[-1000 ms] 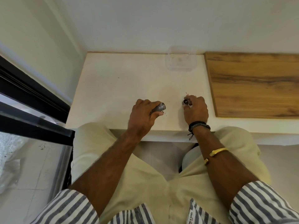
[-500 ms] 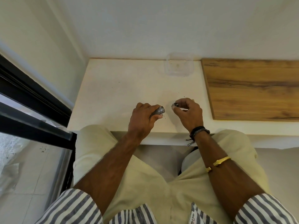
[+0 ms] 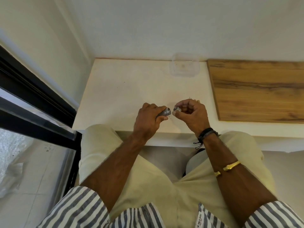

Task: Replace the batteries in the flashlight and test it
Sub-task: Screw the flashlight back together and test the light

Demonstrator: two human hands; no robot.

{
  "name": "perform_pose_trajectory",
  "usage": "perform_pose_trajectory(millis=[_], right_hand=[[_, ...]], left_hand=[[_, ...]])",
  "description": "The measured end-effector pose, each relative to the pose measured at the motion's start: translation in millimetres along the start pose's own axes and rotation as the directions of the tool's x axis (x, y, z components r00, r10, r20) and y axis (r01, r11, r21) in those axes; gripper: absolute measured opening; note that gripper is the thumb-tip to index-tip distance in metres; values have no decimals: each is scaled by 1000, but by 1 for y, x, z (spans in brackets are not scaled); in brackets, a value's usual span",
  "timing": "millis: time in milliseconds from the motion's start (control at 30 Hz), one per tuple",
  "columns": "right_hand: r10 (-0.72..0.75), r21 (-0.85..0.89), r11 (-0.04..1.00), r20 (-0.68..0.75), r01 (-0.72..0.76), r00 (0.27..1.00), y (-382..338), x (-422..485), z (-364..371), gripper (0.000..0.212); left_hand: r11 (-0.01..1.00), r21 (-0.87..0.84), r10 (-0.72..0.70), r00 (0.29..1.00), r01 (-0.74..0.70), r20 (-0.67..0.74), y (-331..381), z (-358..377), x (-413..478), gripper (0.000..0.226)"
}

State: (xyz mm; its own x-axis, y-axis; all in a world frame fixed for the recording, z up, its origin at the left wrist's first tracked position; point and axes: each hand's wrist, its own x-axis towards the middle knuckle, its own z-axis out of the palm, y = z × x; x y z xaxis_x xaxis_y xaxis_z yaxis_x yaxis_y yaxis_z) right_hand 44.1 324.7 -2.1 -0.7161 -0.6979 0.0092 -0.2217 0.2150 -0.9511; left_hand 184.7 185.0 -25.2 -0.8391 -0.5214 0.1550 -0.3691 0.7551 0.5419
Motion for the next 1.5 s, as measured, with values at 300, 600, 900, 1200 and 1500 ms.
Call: perform_pose_trajectory(millis=[300,600,900,1200,1500], right_hand=[[-50,-82,995,126,60,991,-2,-3,2,26],[-136,-89,984,161,151,978,12,-1,1,32],[-169,-113,974,209,196,963,9,-1,-1,33],[-120,-109,984,196,144,973,11,-1,1,32],[-188,-146,965,192,217,963,9,-3,3,30]], left_hand=[[999,15,52,998,-53,28,0,1,-1,35],[999,18,37,998,-37,42,4,0,-3,39],[997,31,64,991,-68,116,7,-4,-2,33],[984,127,117,992,-122,49,9,-8,-4,31],[984,98,145,988,-149,51,6,-9,-5,26]])
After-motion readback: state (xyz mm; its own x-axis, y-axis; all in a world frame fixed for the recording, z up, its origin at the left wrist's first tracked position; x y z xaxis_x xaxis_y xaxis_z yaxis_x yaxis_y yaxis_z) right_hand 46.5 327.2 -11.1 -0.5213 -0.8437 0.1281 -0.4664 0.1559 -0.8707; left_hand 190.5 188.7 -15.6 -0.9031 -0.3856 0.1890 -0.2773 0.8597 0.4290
